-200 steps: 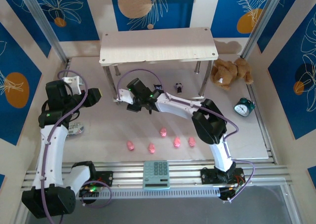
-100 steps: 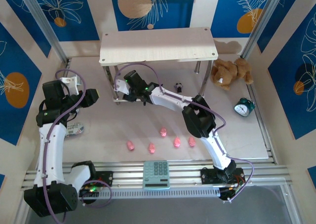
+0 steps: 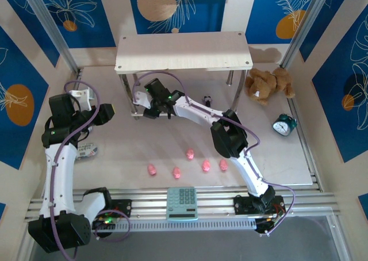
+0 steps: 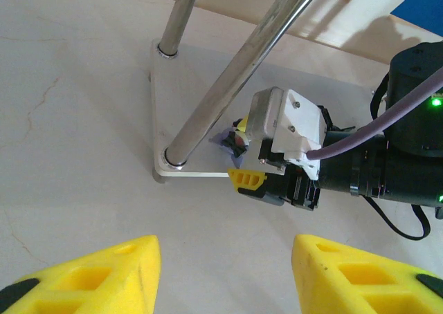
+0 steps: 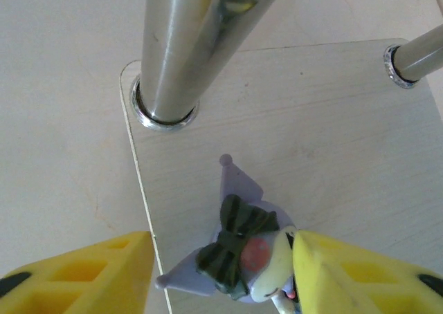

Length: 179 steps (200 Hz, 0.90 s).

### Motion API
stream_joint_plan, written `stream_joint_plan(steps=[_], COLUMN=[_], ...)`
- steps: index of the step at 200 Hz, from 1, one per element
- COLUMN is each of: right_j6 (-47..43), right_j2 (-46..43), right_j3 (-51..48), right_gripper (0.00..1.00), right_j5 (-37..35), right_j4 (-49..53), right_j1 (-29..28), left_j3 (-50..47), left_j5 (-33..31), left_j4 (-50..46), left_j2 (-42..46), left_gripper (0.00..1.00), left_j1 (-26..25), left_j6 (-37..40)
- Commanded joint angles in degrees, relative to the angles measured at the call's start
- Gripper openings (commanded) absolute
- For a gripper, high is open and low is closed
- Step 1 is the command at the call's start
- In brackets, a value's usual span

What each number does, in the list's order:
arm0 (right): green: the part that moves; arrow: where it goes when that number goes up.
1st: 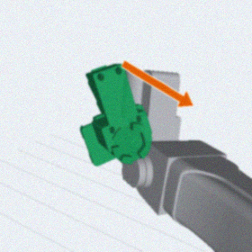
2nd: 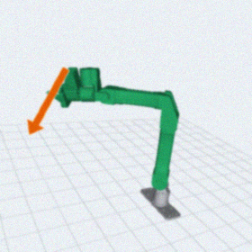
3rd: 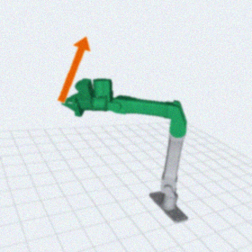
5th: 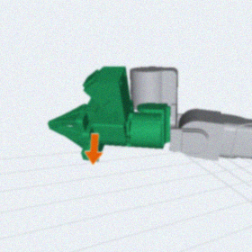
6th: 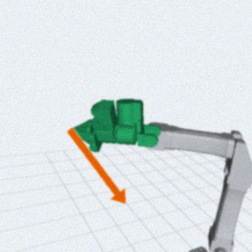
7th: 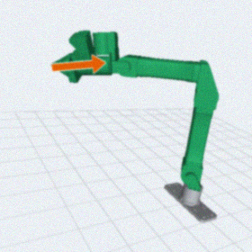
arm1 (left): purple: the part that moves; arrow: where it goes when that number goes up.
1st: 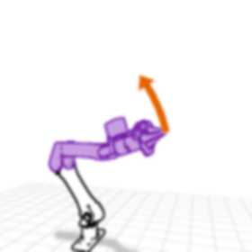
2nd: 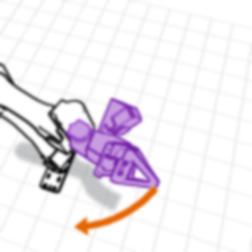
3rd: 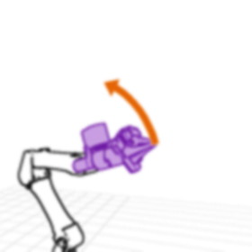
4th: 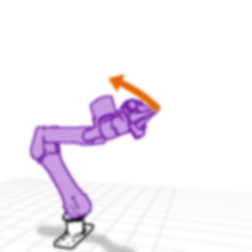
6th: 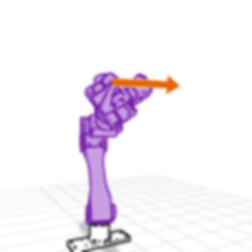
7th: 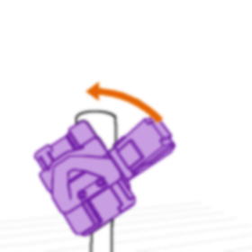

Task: Place and organize the plastic toys onto the shelf

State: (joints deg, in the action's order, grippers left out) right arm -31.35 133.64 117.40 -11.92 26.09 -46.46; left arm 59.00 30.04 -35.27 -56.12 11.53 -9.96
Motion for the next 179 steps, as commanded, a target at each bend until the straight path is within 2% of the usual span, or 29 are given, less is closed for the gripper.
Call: stream_joint_plan(steps=[1,34,74,125,179], right_j6=[2.3,2.9,3.2,4.6,8.6], right_j2=[3.0,3.4,3.1,-1.8,-12.7], right_j3=[2.7,3.3,2.6,-3.2,-18.8], right_gripper=[0.50,0.35,0.26,0.23,0.23], right_j5=[3.8,4.7,4.9,6.9,6.5], right_j4=[6.1,7.6,9.7,12.9,12.4], right_j1=[0.7,0.8,0.6,-0.4,-2.9], left_j3=[2.2,2.2,1.8,1.4,0.1], left_j5=[1.6,1.8,2.3,2.4,3.0], left_j4=[-0.9,-0.9,-0.2,-0.2,0.6], left_j2=[-0.4,-0.4,-0.4,-0.1,0.2], left_gripper=[0.53,0.53,0.53,0.52,0.52], left_j1=[1.0,1.2,1.3,1.4,1.4], left_j6=[1.1,0.9,0.5,0.5,-0.2])
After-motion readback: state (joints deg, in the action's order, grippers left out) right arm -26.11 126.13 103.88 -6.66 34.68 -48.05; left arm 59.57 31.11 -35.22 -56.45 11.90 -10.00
